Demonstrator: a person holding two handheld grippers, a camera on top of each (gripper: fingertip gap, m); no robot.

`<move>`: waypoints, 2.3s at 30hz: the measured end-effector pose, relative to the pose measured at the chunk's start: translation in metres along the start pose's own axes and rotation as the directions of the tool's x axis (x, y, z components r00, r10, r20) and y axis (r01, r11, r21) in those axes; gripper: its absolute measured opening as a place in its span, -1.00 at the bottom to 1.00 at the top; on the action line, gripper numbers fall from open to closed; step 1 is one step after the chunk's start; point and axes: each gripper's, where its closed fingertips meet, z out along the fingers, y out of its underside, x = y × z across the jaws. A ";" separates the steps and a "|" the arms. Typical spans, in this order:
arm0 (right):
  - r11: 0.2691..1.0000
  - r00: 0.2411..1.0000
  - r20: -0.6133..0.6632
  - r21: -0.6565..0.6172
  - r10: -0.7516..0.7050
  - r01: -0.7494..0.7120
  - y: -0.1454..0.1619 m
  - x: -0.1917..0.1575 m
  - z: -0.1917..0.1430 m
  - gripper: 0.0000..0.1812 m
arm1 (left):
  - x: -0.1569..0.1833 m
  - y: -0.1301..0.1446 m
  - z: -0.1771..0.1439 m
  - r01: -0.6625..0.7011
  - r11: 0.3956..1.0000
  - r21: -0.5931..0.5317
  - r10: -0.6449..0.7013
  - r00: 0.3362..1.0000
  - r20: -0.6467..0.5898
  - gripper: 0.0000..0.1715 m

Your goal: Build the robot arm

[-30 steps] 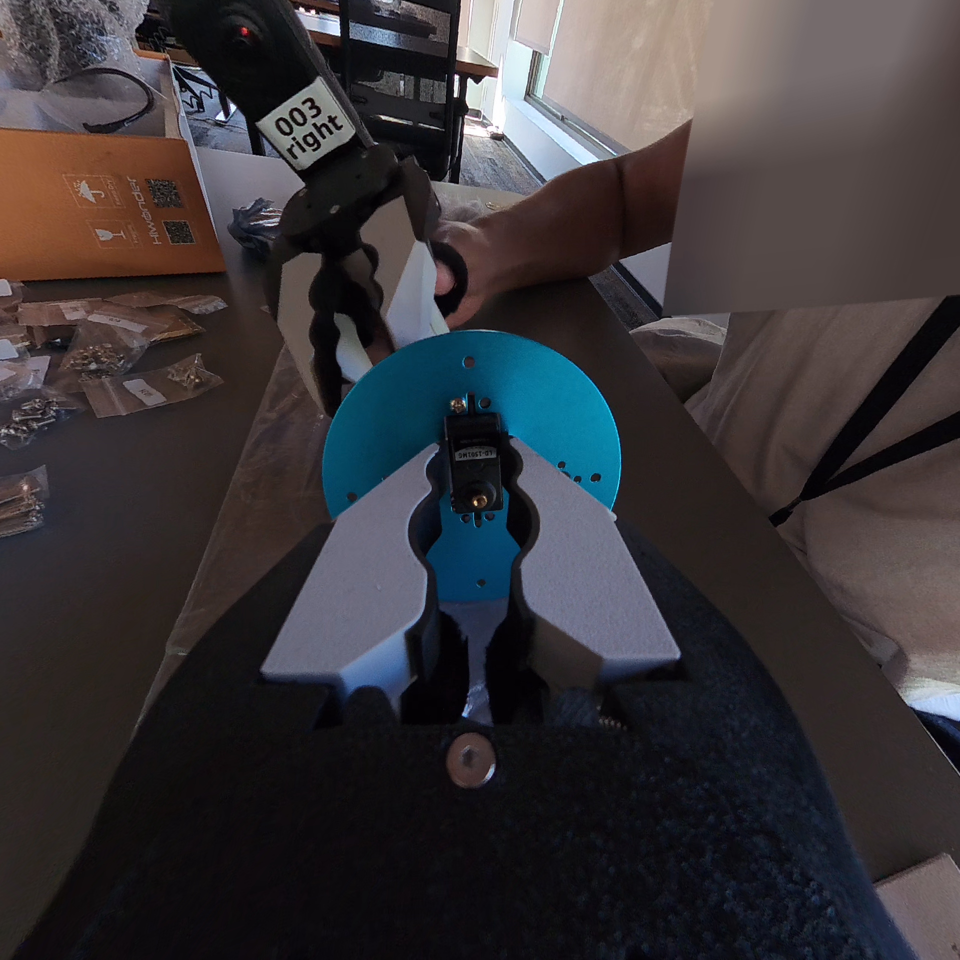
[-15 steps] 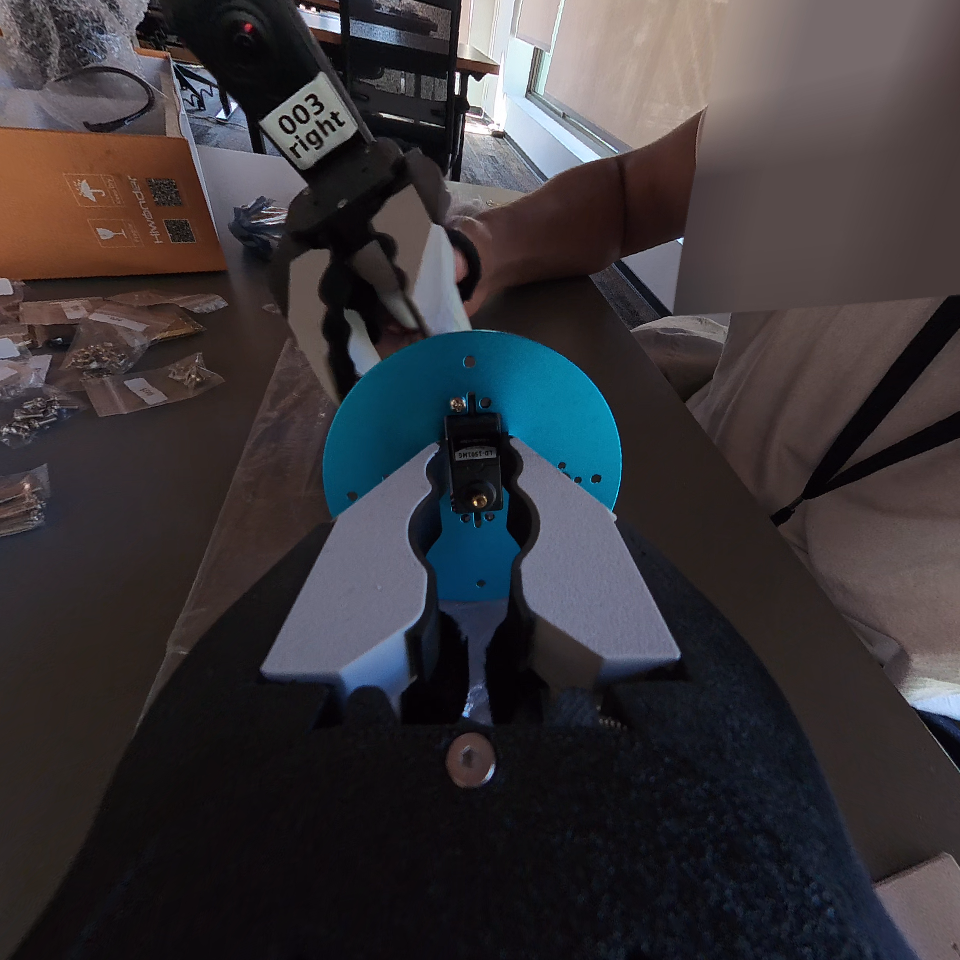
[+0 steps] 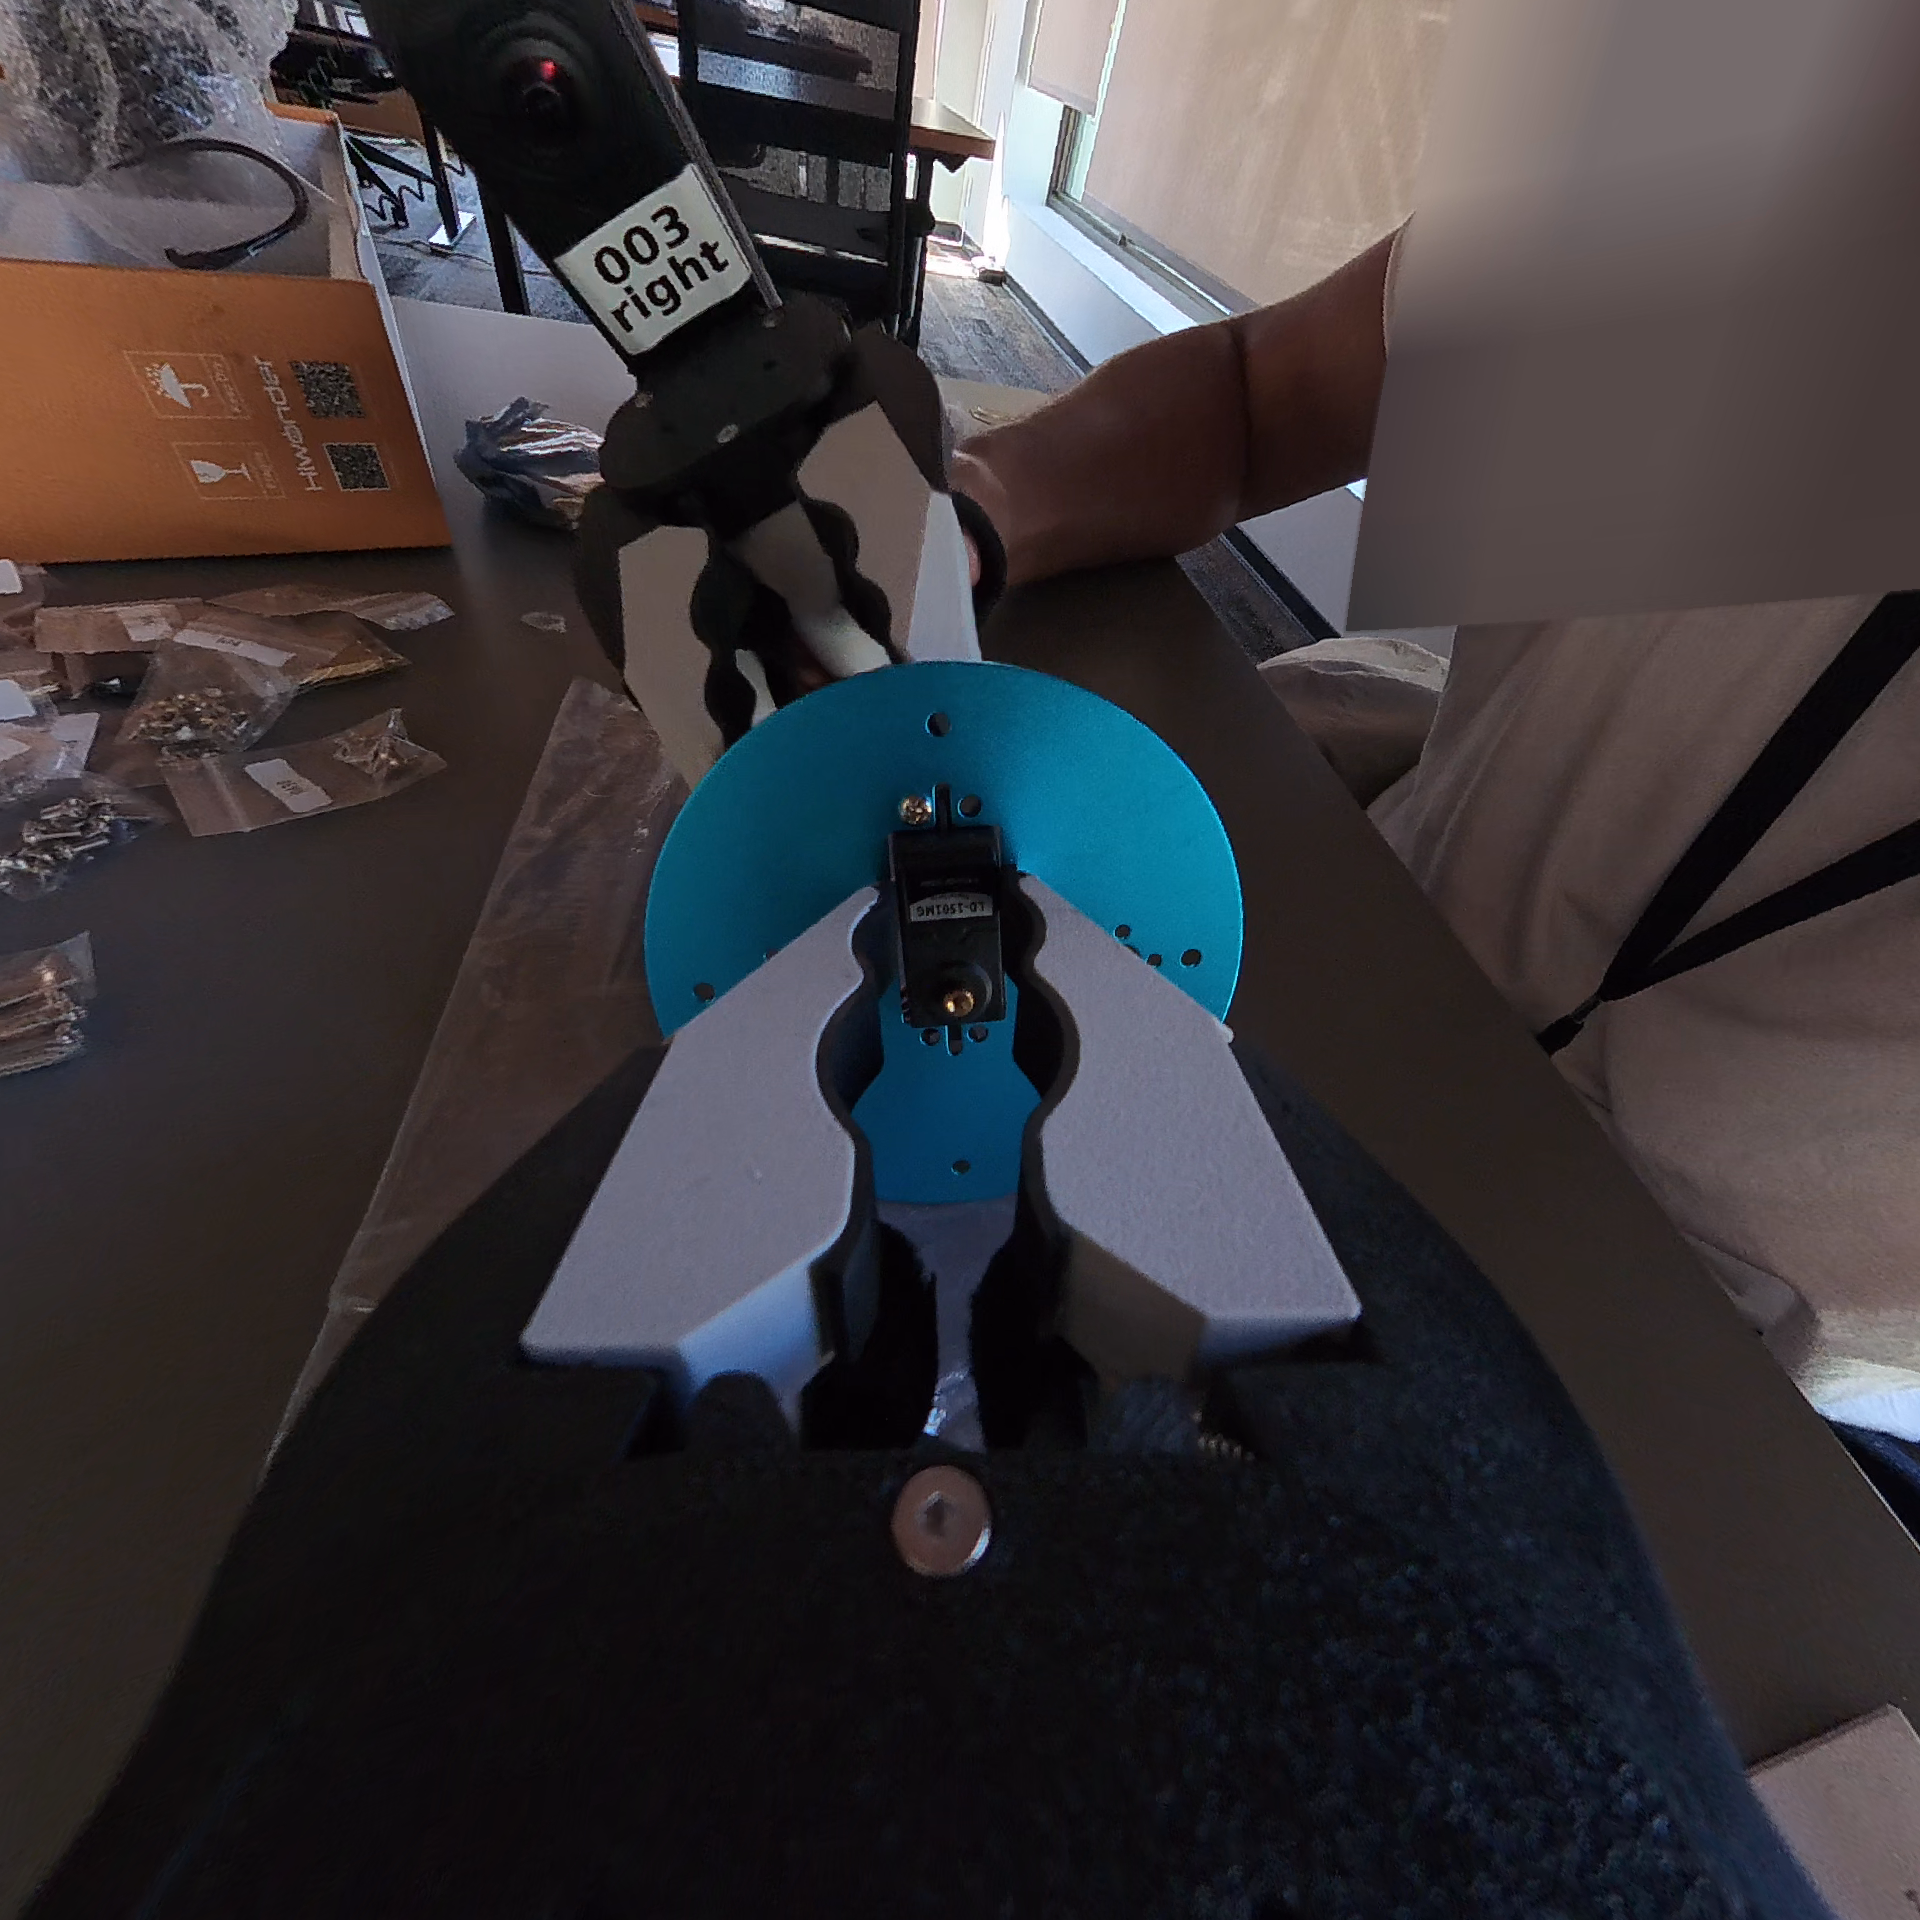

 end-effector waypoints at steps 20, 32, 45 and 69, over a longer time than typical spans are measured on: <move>0.998 0.999 -0.039 0.064 0.029 -0.026 -0.013 0.011 -0.014 -0.66 | 0.000 -0.003 -0.003 0.009 1.000 0.022 -0.009 1.000 -0.005 -0.79; 0.911 0.887 -0.212 -0.056 -0.410 0.408 -0.001 -0.007 0.001 -0.58 | -0.011 -0.026 -0.021 0.083 0.980 0.183 -0.083 0.997 -0.003 -0.79; 0.958 0.951 -0.118 -0.034 -0.286 0.284 0.004 -0.008 0.004 -0.77 | -0.008 -0.035 -0.009 -0.011 0.987 0.158 -0.008 0.993 0.117 -0.79; 0.878 0.884 -0.115 -0.231 -0.452 0.419 0.007 -0.008 0.002 -0.78 | -0.001 -0.020 -0.010 -0.130 0.992 -0.009 0.129 0.974 0.185 -0.78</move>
